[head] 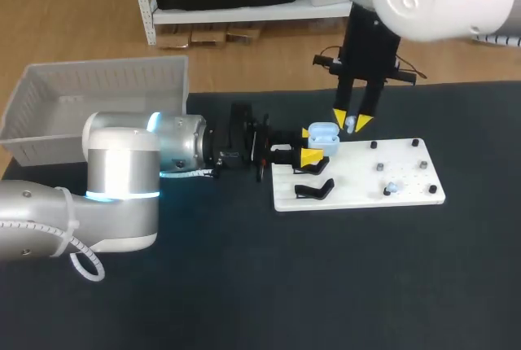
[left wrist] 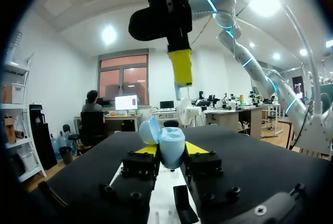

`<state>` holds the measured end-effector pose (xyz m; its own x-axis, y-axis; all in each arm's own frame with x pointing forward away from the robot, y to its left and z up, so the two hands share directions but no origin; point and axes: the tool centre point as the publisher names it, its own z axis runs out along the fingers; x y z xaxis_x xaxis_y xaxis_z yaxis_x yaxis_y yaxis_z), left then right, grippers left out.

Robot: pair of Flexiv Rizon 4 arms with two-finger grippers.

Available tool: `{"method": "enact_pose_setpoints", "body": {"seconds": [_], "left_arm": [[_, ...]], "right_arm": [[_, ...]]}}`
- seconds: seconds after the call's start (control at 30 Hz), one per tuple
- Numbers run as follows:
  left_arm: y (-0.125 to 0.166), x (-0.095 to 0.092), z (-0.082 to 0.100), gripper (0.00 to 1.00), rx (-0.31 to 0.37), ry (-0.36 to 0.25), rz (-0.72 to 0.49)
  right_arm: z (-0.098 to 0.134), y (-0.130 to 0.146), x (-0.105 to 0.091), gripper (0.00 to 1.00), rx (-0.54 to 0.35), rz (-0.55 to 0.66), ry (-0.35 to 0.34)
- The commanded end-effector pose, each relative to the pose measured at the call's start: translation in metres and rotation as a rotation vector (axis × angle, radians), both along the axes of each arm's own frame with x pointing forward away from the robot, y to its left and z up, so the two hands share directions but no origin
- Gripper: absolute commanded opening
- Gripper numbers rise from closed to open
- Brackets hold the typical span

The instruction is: Pick up each earbud case from the left stands, insert the matching earbuds, close the lid, and place the case in the box.

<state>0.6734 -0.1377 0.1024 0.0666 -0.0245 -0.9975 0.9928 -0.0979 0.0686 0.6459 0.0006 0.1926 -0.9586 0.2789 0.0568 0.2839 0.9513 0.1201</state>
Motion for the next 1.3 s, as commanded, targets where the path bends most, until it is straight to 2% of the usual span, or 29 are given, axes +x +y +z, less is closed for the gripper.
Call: {"method": "enact_pose_setpoints", "body": {"seconds": [0.03, 0.33, 0.63, 1.3], "left_arm": [[0.0, 0.0, -0.001, 0.0, -0.005, -0.003, 0.003], [0.0, -0.002, -0.002, 0.0, 0.007, -0.008, 0.004], [-0.004, -0.006, -0.005, 0.0, 0.024, -0.007, 0.013], [-0.007, -0.009, -0.009, 0.0, 0.025, 0.008, 0.01]], "right_arm": [[0.002, 0.007, -0.01, 0.0, 0.005, -0.037, -0.063], [-0.002, 0.011, -0.007, 0.0, -0.025, -0.095, -0.056], [-0.002, 0.01, -0.007, 0.0, -0.033, -0.107, -0.032], [-0.021, 0.011, -0.006, 0.0, -0.057, -0.092, 0.007]]}}
